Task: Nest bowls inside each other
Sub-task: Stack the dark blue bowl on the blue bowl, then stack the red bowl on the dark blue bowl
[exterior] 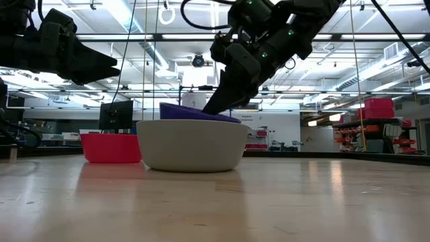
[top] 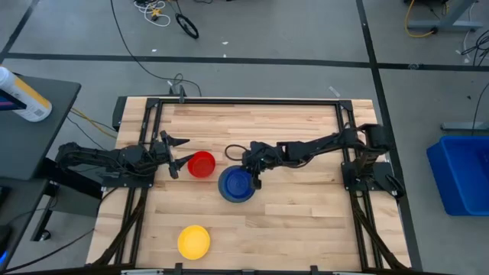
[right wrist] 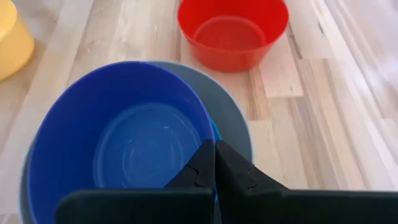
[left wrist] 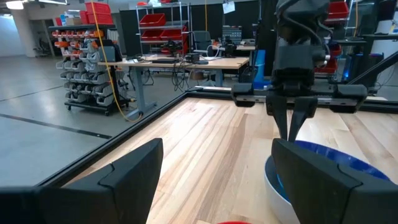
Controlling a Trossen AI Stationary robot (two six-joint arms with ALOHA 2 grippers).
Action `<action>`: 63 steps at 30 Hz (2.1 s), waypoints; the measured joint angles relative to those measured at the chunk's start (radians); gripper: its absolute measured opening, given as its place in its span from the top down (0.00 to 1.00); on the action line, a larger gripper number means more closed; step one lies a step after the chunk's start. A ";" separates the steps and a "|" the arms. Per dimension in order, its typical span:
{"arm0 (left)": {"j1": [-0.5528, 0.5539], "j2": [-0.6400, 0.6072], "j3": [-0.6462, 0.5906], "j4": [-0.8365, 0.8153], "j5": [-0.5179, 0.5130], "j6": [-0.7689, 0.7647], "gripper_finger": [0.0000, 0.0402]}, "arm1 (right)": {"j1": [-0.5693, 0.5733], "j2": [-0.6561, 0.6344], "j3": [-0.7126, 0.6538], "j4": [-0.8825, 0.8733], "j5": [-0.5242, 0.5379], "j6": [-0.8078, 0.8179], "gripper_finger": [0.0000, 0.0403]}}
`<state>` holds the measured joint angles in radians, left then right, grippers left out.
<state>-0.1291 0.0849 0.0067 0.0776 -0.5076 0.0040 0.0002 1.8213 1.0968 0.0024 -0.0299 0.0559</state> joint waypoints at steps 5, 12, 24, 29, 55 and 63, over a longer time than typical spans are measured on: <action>0.000 0.000 0.000 0.000 0.000 0.000 0.24 | 0.000 0.030 0.043 -0.041 -0.018 -0.002 1.00; 0.000 0.000 0.000 0.000 0.000 0.002 0.24 | 0.000 0.051 0.086 -0.116 -0.022 0.000 1.00; 0.000 0.000 0.000 0.000 0.000 0.003 0.24 | 0.000 0.051 0.086 -0.166 -0.027 0.015 1.00; 0.000 0.000 0.000 0.000 0.000 0.003 0.24 | 0.000 0.051 0.086 -0.164 -0.027 0.013 0.98; 0.000 0.000 0.000 0.000 0.000 0.009 0.24 | -0.011 0.050 0.171 -0.117 -0.050 -0.040 0.43; 0.000 0.000 0.000 0.000 0.000 0.011 0.24 | -0.018 0.069 0.259 -0.101 -0.068 -0.083 0.47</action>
<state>-0.1292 0.0850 0.0065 0.0776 -0.5079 0.0153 -0.0174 1.8899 1.3559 -0.0986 -0.0980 -0.0267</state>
